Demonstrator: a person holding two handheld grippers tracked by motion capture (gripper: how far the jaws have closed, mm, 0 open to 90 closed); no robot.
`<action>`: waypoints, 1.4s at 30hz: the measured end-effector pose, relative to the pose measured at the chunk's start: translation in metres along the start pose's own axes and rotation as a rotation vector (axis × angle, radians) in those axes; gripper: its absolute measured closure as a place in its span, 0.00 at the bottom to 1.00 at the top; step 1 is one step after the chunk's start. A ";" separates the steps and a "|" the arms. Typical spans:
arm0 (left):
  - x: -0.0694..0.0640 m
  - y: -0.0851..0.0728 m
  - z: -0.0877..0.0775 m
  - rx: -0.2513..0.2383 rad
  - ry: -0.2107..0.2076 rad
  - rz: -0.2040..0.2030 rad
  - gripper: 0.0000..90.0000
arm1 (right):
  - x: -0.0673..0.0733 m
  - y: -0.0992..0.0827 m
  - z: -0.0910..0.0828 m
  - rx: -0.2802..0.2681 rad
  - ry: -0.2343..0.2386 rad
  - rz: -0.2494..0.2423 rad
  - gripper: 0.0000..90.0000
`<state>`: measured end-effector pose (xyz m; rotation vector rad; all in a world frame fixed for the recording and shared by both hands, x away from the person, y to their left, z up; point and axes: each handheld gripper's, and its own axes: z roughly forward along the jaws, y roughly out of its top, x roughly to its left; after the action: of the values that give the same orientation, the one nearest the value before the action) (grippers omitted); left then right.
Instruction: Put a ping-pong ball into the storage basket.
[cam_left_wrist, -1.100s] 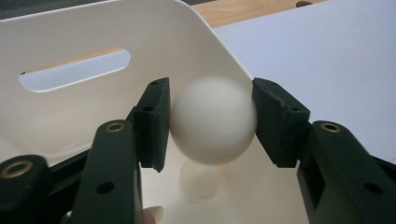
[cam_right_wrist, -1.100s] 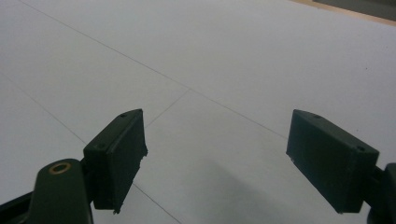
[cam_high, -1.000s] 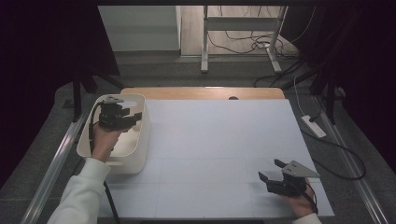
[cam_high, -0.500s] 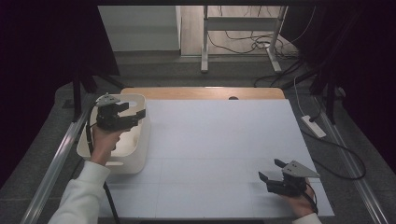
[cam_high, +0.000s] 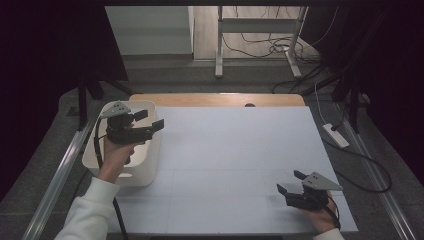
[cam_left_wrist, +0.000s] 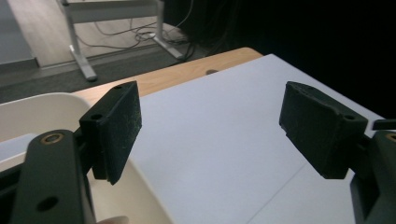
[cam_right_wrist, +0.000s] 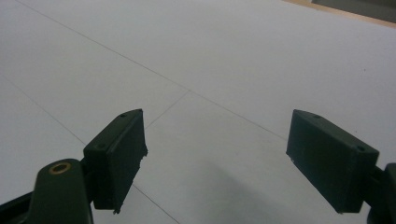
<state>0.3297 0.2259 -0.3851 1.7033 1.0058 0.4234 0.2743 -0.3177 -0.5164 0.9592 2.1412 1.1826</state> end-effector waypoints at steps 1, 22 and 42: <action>-0.002 0.000 0.000 -0.001 -0.006 0.004 0.24 | 0.000 0.000 0.000 0.000 0.000 0.000 0.22; -0.044 -0.022 0.001 -0.018 -0.138 0.043 0.24 | 0.000 0.000 0.000 0.000 0.001 0.000 0.22; -0.087 -0.067 0.022 0.053 -0.205 0.087 0.24 | 0.000 0.000 0.000 -0.001 0.003 -0.004 0.22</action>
<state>0.2664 0.1495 -0.4375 1.8021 0.8024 0.2729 0.2738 -0.3175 -0.5161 0.9527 2.1435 1.1841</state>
